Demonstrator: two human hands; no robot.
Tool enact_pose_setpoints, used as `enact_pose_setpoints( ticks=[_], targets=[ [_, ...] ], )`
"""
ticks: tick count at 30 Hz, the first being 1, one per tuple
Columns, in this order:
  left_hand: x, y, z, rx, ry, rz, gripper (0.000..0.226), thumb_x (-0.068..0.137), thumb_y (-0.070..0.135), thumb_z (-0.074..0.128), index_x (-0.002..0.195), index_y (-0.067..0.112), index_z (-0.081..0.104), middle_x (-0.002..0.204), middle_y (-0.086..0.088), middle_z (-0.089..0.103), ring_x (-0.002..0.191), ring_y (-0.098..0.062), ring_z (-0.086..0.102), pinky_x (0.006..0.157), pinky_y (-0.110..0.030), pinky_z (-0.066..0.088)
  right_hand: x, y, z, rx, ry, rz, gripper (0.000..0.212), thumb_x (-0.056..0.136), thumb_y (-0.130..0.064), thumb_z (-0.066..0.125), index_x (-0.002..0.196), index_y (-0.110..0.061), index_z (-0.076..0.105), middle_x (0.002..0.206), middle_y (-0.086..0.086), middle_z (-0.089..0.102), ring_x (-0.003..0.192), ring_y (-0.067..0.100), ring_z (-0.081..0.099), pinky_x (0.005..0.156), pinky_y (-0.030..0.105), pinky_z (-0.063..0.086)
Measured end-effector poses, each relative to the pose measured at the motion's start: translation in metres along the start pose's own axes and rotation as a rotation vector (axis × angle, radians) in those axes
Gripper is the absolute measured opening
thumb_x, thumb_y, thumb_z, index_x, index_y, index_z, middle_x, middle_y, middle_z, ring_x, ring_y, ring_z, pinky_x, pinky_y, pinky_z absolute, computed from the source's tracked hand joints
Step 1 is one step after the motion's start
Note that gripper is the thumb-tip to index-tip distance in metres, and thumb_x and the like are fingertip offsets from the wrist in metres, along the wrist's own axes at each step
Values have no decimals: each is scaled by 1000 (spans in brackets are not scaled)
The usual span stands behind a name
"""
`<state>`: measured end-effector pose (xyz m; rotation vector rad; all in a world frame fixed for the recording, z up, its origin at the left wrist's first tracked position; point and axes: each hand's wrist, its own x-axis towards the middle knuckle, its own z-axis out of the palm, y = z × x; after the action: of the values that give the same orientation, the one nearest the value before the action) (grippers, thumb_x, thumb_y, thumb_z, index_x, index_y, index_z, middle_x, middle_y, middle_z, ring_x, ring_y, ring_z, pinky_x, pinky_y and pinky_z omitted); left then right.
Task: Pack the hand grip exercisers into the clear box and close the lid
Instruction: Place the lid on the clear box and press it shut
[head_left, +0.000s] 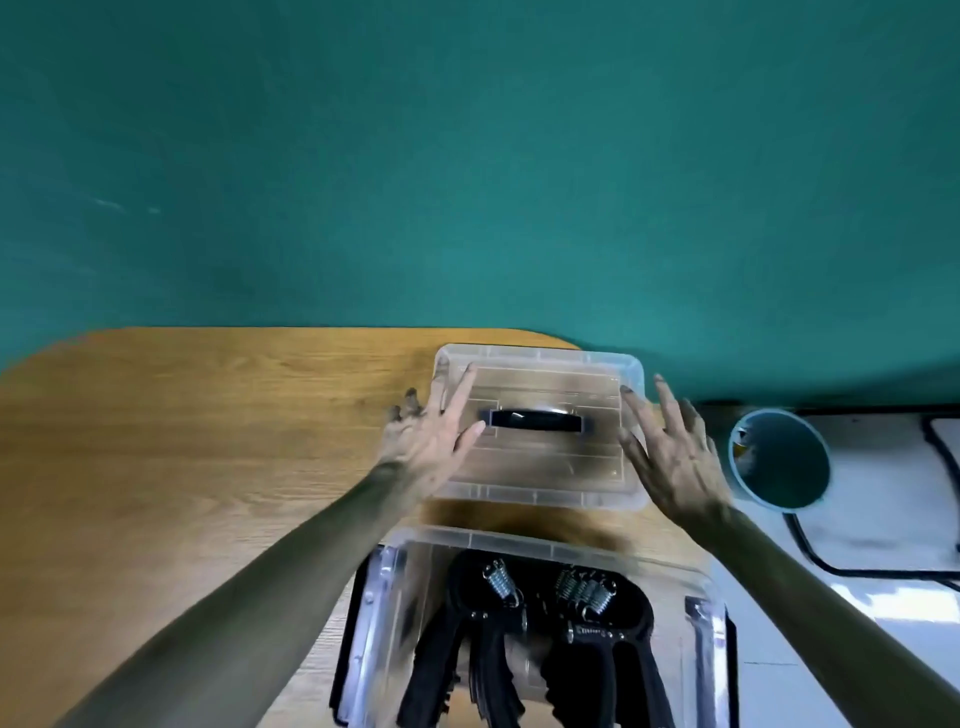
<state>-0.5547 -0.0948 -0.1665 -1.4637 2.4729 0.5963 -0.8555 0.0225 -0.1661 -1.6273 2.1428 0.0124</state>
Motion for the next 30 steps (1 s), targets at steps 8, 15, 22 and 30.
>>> enact_pose_setpoints(
  ticks=[8,15,22,30],
  targets=[
    [25,-14,65,12,25,-72,76,102,64,23,156,39,-25,167,3,-27,145,-37,34,107,-55,43,42,33,57,27,18,-197,59,106,-53,22,157,-44,-4,163,-6,-29,151,13,-24,124,54,9],
    [40,-14,80,-23,13,-36,76,101,64,23,159,36,-18,167,8,-29,156,-38,-2,122,-59,11,49,28,85,-62,-35,-147,63,99,-64,13,157,-46,-7,166,7,-22,154,37,-12,122,62,8],
    [43,-4,73,-116,69,-37,90,98,68,35,158,32,-22,170,9,-18,148,-42,15,122,-61,17,55,20,91,25,80,-249,59,102,-53,29,158,-40,19,169,8,-9,156,24,-4,119,66,6],
    [42,10,54,-52,184,9,90,93,78,32,162,35,-7,169,15,-17,107,-26,26,83,-39,43,46,21,65,66,275,-216,52,99,-51,39,149,-38,44,169,6,12,152,37,20,118,66,13]
  ],
)
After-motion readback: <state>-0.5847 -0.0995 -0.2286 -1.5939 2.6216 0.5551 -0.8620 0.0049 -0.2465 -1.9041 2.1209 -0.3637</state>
